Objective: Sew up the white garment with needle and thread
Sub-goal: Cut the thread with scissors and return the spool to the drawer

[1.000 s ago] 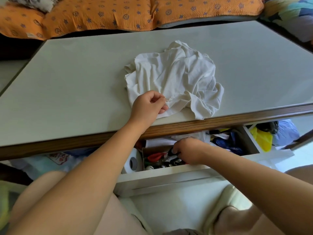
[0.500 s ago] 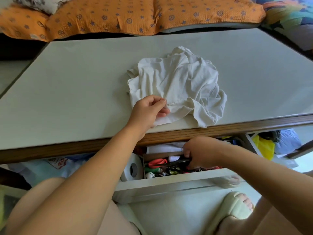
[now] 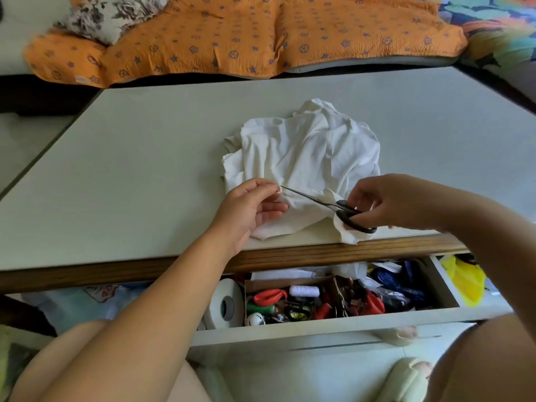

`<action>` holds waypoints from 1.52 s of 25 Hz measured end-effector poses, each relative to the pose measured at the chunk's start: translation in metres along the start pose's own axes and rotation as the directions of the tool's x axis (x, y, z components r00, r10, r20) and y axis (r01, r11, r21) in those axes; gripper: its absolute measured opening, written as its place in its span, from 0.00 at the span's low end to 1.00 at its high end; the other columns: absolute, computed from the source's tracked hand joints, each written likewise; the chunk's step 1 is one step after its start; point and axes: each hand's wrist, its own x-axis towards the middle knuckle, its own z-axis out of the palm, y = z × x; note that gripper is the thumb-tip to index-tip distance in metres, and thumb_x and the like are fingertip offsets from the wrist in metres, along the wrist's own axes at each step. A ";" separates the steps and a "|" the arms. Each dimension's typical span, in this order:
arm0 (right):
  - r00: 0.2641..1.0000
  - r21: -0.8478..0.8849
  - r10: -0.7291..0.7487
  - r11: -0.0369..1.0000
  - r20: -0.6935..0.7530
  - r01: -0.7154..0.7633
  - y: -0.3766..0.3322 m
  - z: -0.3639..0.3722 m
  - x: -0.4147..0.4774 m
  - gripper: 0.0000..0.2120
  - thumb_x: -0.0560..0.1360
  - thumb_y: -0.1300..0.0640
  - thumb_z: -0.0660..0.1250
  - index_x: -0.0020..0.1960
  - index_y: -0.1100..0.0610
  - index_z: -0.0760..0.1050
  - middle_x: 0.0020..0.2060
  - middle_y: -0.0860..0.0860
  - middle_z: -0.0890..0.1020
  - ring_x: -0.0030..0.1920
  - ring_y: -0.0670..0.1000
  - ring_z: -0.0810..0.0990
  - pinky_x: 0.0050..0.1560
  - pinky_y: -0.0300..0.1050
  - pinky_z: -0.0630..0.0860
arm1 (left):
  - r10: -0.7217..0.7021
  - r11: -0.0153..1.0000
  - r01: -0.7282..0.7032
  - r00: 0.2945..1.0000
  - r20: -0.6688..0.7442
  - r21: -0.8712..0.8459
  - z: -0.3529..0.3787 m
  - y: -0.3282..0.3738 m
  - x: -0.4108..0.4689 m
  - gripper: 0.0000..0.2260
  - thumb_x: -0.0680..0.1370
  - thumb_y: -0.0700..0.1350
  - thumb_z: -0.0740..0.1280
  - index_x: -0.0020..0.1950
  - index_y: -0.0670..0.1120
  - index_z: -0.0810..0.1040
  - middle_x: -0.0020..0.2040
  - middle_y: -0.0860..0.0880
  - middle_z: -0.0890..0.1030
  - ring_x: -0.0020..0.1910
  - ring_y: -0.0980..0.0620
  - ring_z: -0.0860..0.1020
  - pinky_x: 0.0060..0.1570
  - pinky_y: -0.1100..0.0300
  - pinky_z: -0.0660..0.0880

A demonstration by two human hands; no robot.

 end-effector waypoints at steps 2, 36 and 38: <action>1.000 -0.072 0.004 0.997 -0.027 -0.006 0.004 0.007 0.008 0.13 0.71 0.46 0.72 0.52 0.49 0.76 0.43 0.45 0.80 0.43 0.45 0.78 0.41 0.38 0.71 | -0.012 1.000 0.012 1.000 -0.003 -0.013 0.001 0.002 0.001 0.05 0.79 0.37 0.65 0.44 0.43 0.78 0.33 0.48 0.81 0.34 0.50 0.83 0.37 0.63 0.80; 0.982 0.329 -0.021 0.941 -0.188 0.083 0.005 0.047 0.031 0.14 0.73 0.51 0.72 0.54 0.52 0.71 0.53 0.36 0.80 0.51 0.41 0.81 0.58 0.45 0.78 | 0.183 0.438 -0.059 0.983 -0.025 0.897 0.010 -0.005 -0.003 0.08 0.75 0.56 0.70 0.46 0.54 0.79 0.34 0.54 0.80 0.37 0.57 0.80 0.40 0.60 0.77; 0.982 0.339 -0.013 0.938 -0.187 0.077 0.005 0.047 0.031 0.14 0.73 0.51 0.72 0.54 0.53 0.71 0.54 0.37 0.80 0.50 0.40 0.81 0.57 0.42 0.77 | 0.201 0.312 -0.087 0.979 0.024 0.946 0.014 -0.005 -0.001 0.05 0.75 0.54 0.71 0.47 0.54 0.81 0.34 0.56 0.77 0.38 0.57 0.78 0.38 0.62 0.72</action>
